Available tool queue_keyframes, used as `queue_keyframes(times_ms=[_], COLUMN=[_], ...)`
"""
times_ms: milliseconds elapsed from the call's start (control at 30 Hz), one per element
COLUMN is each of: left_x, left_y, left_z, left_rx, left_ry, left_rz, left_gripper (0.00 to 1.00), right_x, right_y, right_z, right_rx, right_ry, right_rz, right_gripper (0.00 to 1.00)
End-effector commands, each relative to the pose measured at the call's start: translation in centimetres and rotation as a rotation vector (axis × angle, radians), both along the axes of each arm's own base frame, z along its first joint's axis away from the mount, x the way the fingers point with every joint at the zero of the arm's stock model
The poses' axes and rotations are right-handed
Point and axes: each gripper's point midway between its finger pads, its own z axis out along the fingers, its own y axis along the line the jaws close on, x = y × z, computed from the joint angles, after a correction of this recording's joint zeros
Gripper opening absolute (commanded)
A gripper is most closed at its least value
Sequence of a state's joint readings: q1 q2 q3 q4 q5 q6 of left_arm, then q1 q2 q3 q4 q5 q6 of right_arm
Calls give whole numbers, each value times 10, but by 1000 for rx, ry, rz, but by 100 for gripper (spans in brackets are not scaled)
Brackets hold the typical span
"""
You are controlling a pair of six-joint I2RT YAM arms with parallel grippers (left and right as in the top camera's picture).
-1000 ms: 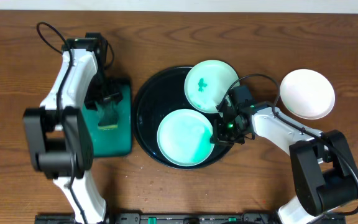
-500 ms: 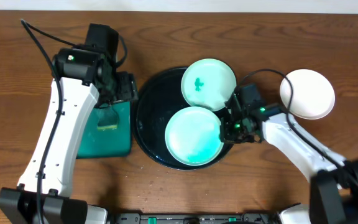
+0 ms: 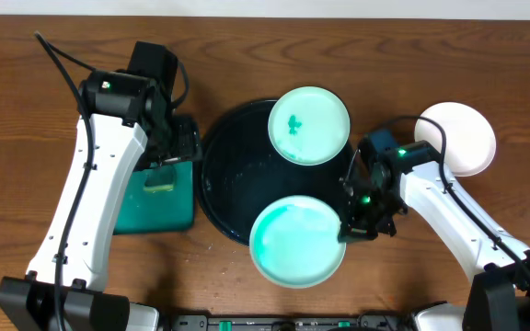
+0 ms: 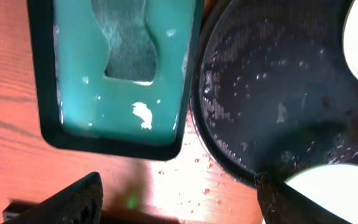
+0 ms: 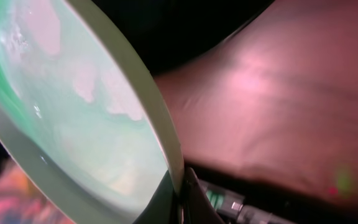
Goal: Clean dirty plates on tray and stack at the side
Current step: 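Lift and tilt the mint-green plate upright with the right gripper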
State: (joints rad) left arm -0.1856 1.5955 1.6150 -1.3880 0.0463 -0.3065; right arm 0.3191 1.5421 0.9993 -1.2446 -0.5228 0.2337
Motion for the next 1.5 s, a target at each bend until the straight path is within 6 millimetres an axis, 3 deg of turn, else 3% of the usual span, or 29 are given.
queue_keyframes(times_ms=[0, 100, 200, 400, 567, 867, 1200, 1467], left_x=[-2, -3, -4, -4, -4, -4, -4, -4], left_y=[1, 1, 1, 1, 1, 1, 1, 1], left_z=[1, 1, 1, 1, 1, 1, 1, 1], left_rx=[8, 9, 9, 9, 9, 9, 9, 9], left_ry=[10, 14, 15, 15, 15, 15, 15, 15], left_rz=[-7, -7, -7, -7, -7, -7, -7, -7], left_gripper=[80, 80, 80, 80, 80, 80, 80, 80], right_x=[-2, 9, 36, 111, 142, 169, 178, 180], right_y=[31, 43, 48, 35, 29, 12, -11, -2], right_z=[30, 35, 30, 14, 19, 67, 112, 144], right_rx=[288, 380, 380, 176, 75, -234, -564, -747], right_ry=[-43, -116, -238, -509, -656, -831, -978, -1115], right_rz=[94, 124, 122, 7, 8, 107, 256, 418], right_gripper=[1, 1, 1, 1, 1, 1, 1, 1])
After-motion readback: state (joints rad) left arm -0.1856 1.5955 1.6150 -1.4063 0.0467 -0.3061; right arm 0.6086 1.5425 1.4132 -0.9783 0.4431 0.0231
